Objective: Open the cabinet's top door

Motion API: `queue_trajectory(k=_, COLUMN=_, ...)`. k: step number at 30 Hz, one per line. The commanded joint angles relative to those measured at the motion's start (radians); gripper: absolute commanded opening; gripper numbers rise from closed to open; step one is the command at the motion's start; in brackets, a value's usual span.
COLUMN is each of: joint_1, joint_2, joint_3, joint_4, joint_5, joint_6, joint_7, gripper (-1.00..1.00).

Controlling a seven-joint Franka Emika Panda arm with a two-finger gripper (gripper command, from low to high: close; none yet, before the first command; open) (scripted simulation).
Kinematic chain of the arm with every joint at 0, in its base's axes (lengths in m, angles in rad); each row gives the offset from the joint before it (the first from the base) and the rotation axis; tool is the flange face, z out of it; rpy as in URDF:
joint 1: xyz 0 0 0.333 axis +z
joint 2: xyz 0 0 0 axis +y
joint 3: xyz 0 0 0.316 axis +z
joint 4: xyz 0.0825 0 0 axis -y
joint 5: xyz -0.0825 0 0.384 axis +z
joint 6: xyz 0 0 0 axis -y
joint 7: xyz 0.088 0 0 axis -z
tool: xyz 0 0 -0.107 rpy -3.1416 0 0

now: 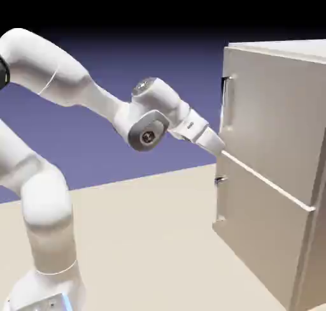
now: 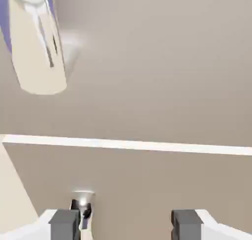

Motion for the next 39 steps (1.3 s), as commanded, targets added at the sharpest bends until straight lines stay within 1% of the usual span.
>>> queue_trajectory(k=1, joint_1=0.033, joint_2=0.036, joint_3=-0.033, joint_4=0.002, joint_5=0.041, joint_6=-0.01, joint_7=-0.019, gripper=0.0)
queue_trajectory(k=39, joint_1=1.266, joint_2=1.414, joint_3=-1.269, joint_4=0.097, joint_5=1.606, joint_6=-0.376, joint_7=-0.733, gripper=0.0)
